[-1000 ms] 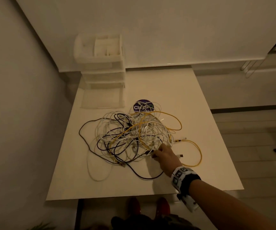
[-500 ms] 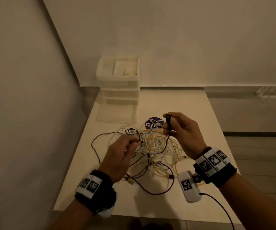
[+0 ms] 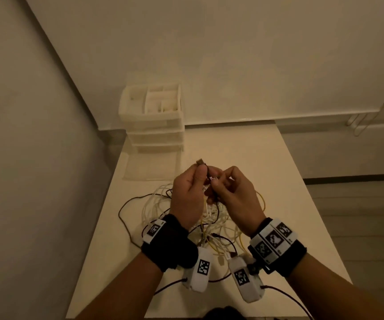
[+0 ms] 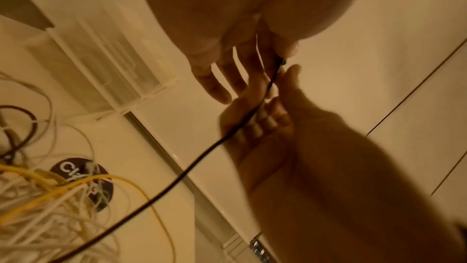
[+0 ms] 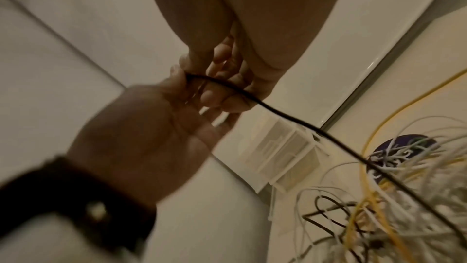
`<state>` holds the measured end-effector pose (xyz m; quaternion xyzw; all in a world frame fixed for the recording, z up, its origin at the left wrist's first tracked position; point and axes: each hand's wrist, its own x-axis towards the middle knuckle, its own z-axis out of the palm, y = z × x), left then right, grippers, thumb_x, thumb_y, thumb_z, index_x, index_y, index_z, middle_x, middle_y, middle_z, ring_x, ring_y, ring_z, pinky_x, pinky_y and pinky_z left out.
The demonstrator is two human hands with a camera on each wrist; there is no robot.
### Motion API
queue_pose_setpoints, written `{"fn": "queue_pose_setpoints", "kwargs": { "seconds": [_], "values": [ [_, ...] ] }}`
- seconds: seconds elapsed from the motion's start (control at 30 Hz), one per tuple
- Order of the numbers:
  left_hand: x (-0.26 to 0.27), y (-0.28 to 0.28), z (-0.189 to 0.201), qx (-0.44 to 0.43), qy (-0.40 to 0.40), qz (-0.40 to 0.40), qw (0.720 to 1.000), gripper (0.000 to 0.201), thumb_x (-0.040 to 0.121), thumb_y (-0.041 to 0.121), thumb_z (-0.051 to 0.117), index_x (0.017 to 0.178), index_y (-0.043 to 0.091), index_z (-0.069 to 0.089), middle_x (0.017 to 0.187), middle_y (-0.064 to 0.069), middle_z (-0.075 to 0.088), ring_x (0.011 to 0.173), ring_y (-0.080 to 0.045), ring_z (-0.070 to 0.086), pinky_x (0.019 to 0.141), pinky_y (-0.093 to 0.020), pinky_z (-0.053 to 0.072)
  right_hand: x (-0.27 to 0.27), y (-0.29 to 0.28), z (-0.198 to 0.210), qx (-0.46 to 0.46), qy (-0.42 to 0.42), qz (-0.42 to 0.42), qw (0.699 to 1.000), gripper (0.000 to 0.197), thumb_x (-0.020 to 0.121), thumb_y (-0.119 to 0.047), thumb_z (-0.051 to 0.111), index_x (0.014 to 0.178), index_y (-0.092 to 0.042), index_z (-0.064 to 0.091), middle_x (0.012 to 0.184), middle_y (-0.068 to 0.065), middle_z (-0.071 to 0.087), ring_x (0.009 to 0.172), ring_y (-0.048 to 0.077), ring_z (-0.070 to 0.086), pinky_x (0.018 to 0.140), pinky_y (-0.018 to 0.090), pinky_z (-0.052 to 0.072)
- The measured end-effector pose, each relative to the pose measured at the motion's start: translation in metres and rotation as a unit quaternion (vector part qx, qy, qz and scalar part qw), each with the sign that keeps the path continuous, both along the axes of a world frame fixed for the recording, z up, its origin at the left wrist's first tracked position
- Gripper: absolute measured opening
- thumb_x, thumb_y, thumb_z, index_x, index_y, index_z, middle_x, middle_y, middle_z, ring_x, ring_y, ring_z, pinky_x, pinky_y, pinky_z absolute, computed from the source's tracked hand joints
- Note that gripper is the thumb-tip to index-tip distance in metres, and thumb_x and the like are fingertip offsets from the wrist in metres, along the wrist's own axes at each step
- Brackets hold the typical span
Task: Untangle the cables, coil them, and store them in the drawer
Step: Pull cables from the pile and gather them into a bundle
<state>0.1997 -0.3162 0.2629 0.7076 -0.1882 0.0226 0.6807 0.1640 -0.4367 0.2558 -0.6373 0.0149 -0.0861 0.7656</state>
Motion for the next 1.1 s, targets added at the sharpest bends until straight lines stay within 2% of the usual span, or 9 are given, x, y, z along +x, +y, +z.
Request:
{"fn": "queue_pose_setpoints", "kwargs": {
  "seconds": [0.1,0.23,0.4,0.5,0.63,0.7,0.83,0.97,1.1],
  "values": [
    [0.007,0.006,0.024,-0.066,0.008,-0.01,0.998,0.035,0.102,0.027,0.034,0.082,0.011,0.058,0.073,-0.007,0.067,0.073,-0.032,0.067,0.076,-0.047,0.056,-0.002,0.0,-0.02,-0.087,-0.016,0.04,0.995,0.005,0.093,-0.003,0.057,0.093,0.001,0.054,0.07,0.02,0.064,0.061,0.023,0.062,0.061,0.031,0.052],
    [0.032,0.033,0.072,-0.155,-0.018,0.007,0.988,0.033,0.101,0.03,0.031,0.082,0.01,0.05,0.056,0.003,0.046,0.046,-0.017,0.045,0.052,-0.033,0.049,0.006,-0.003,-0.054,-0.209,-0.02,0.076,0.975,0.015,0.097,-0.01,0.053,0.091,-0.007,0.066,0.071,0.004,0.067,0.066,0.017,0.065,0.067,0.034,0.055],
    [0.054,0.083,0.129,-0.227,-0.109,0.113,0.961,0.032,0.103,0.03,0.028,0.08,0.015,0.045,0.055,0.007,0.032,0.044,-0.01,0.023,0.042,-0.021,0.024,0.017,-0.002,-0.078,-0.284,0.015,0.158,0.946,0.028,0.1,-0.021,0.047,0.077,-0.016,0.063,0.066,-0.002,0.063,0.062,0.011,0.061,0.067,0.038,0.052],
    [0.051,0.091,0.133,-0.147,-0.157,0.132,0.968,0.031,0.103,0.029,0.029,0.079,0.018,0.046,0.056,0.007,0.035,0.046,-0.01,0.023,0.042,-0.024,0.02,0.024,-0.002,-0.079,-0.288,0.037,0.127,0.948,0.032,0.1,-0.023,0.048,0.071,-0.016,0.059,0.061,-0.004,0.055,0.057,0.012,0.054,0.062,0.036,0.047],
    [0.031,0.065,0.085,0.232,-0.194,0.031,0.953,0.019,0.092,0.036,0.059,0.09,0.017,0.059,0.07,0.013,0.053,0.061,0.004,0.05,0.058,-0.011,0.04,0.034,-0.005,-0.045,-0.243,0.034,0.063,0.967,0.034,0.1,-0.023,0.048,0.07,-0.01,0.059,0.059,-0.002,0.051,0.054,0.013,0.049,0.059,0.033,0.042],
    [0.025,0.049,0.053,0.313,-0.159,-0.01,0.936,0.02,0.088,0.03,0.067,0.104,0.019,0.064,0.087,0.02,0.061,0.079,0.008,0.056,0.072,-0.01,0.044,0.037,-0.007,-0.023,-0.224,0.01,0.068,0.972,0.034,0.1,-0.024,0.047,0.071,-0.011,0.06,0.058,-0.007,0.049,0.055,0.012,0.044,0.058,0.032,0.037],
    [0.028,0.03,0.021,0.298,-0.127,-0.063,0.944,0.019,0.096,0.017,0.054,0.112,0.014,0.064,0.088,0.011,0.066,0.077,0.007,0.057,0.071,-0.009,0.041,0.037,-0.014,0.006,-0.139,0.013,0.1,0.985,0.035,0.101,-0.017,0.044,0.07,-0.014,0.06,0.058,0.0,0.038,0.055,0.017,0.032,0.057,0.035,0.027],
    [0.038,0.024,0.031,0.31,-0.203,-0.007,0.929,0.009,0.094,0.013,0.057,0.087,0.01,0.062,0.072,0.005,0.058,0.063,-0.006,0.047,0.061,-0.017,0.034,0.03,-0.02,0.01,-0.137,0.002,0.096,0.986,0.033,0.102,-0.019,0.043,0.082,-0.003,0.065,0.06,0.009,0.042,0.056,0.02,0.037,0.058,0.036,0.033],
    [0.054,0.029,0.06,0.285,-0.24,0.083,0.924,0.008,0.091,0.008,0.06,0.085,0.004,0.063,0.073,0.003,0.058,0.064,-0.005,0.045,0.06,-0.007,0.032,0.023,-0.018,-0.003,-0.087,-0.002,0.08,0.993,0.033,0.102,-0.017,0.041,0.089,0.001,0.065,0.066,0.012,0.052,0.061,0.021,0.047,0.061,0.032,0.043]
  ]
}}
